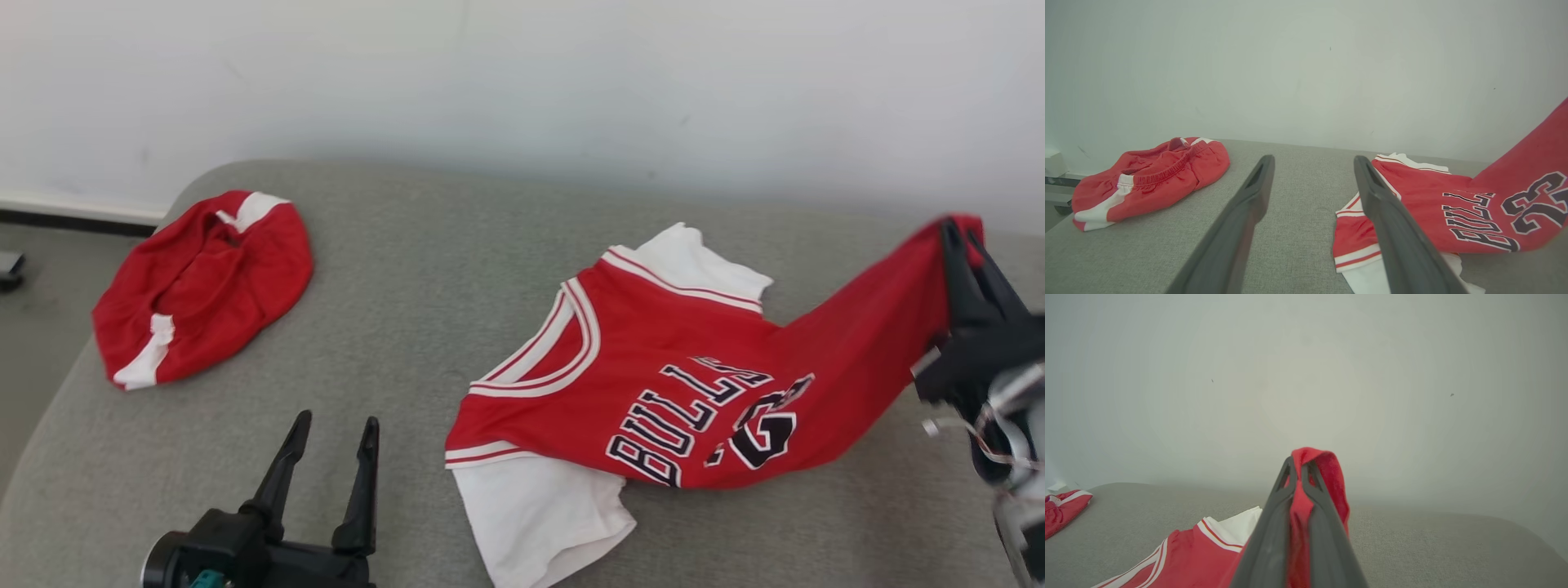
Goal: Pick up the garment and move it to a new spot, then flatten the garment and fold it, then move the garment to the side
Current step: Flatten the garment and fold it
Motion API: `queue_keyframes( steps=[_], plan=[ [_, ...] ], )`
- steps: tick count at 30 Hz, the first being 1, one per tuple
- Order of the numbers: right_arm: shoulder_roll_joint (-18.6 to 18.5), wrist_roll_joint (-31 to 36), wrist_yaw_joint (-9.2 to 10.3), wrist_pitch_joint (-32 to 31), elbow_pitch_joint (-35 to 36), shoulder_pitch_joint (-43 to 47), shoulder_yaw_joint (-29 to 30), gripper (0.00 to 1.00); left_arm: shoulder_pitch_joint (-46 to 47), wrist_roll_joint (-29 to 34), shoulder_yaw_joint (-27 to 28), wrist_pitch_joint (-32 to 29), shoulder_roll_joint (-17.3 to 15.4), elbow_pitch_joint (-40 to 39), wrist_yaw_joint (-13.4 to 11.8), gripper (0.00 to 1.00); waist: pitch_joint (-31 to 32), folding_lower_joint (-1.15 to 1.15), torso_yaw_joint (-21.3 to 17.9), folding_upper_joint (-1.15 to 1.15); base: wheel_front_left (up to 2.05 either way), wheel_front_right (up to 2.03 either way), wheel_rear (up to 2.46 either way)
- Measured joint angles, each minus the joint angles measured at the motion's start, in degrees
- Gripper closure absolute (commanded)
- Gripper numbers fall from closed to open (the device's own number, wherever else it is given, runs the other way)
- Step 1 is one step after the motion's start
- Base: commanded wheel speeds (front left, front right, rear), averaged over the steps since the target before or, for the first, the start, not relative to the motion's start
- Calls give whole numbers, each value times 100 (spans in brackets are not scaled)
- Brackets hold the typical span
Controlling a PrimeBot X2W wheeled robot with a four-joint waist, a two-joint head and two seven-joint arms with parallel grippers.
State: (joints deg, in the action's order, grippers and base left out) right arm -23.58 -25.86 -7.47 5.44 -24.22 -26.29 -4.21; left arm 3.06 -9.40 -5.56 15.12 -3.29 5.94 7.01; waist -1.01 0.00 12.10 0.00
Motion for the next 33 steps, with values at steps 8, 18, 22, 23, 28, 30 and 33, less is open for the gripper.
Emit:
queue_keyframes(
  steps=[8, 18, 22, 23, 28, 30, 33],
  plan=[
    [431, 385, 0, 97, -1437, -1904, -657, 100, 243, -130, -300, 0, 31, 90, 4, 0, -239, 1, 515, 0, 0, 0, 0],
    [990, 1002, 0, 745, -3334, -3589, -1134, 100, 463, -445, -712, 0, 34, 94, -156, 0, -555, 1, 1088, 0, 0, 0, 0],
    [1087, 1174, 0, 690, -4062, -3715, -1397, 91, 582, -525, -860, 0, 37, 85, -204, 0, -728, 1, 1231, 1, 0, 0, 0],
    [1104, 1189, 0, 691, -4205, -3738, -1427, 69, 617, -539, -888, 0, 37, 82, -223, 0, -772, 1, 1260, 1, 0, 0, 0],
    [1172, 1211, 0, 497, -4713, -3728, -1596, 0, 721, -633, -1023, 0, 37, 79, -300, 0, -956, 2, 1385, 1, 0, 0, 0],
    [1182, 1206, 0, 517, -4758, -3715, -1650, 0, 732, -632, -1031, 0, 36, 81, -320, 0, -999, 2, 1401, 1, 0, 0, 0],
    [1211, 1155, 0, 561, -4777, -3708, -1706, 0, 732, -614, -1012, 0, 37, 93, -325, 0, -1004, 2, 1376, 1, 0, 0, 0]
  ],
)
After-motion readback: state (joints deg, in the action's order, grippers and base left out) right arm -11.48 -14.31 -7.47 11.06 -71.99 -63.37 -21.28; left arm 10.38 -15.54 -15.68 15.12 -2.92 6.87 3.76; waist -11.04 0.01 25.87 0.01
